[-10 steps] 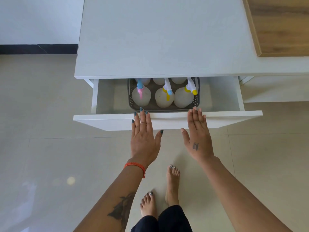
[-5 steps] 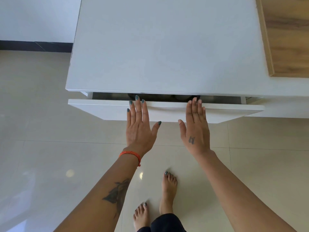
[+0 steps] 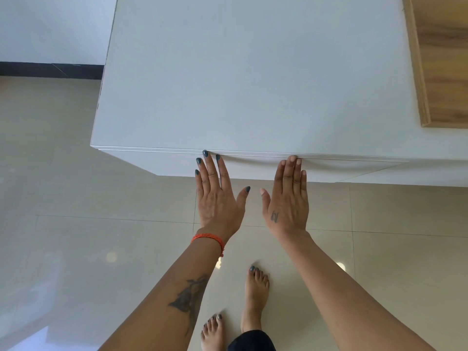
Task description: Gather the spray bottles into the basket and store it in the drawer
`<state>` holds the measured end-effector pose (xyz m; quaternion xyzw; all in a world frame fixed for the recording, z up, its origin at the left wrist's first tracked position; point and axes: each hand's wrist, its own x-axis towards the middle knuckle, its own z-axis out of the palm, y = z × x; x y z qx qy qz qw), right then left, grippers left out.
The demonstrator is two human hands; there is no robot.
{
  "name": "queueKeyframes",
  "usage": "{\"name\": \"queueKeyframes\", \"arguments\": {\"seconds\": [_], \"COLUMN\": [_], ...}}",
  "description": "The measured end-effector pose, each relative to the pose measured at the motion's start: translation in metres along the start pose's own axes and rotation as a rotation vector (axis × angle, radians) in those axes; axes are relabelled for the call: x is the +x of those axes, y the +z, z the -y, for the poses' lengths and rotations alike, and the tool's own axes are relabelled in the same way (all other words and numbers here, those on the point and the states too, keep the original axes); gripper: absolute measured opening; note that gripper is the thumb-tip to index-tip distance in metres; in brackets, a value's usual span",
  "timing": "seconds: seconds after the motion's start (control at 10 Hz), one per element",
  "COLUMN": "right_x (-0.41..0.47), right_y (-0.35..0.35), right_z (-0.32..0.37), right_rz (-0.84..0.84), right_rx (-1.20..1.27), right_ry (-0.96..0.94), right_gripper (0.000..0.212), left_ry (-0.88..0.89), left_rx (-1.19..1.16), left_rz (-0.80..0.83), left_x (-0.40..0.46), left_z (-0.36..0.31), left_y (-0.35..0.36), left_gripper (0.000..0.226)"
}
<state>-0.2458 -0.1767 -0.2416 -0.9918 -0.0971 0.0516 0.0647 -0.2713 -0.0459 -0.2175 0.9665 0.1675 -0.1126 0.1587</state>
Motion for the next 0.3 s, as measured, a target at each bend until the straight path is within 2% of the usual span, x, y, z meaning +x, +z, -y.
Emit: {"name": "queueKeyframes", "arguments": {"seconds": [0.2,0.3], "right_x": [-0.001,-0.007], "right_y": [-0.008,-0.018], "right_z": [0.01,0.018], "right_rz": [0.028,-0.017], "right_rx": [0.051,0.098], "right_ry": [0.065,0.055], "right_gripper": [0.074,0.07], "left_ry": [-0.014,0.031], "left_rx": [-0.042,-0.03], "left_rz": [-0.002,-0.023], "left_x": [-0.002,-0.01], "left_z": [-0.008,-0.009], "left_y": [-0.009,-0.017], "left_gripper": [0.079,0.075]}}
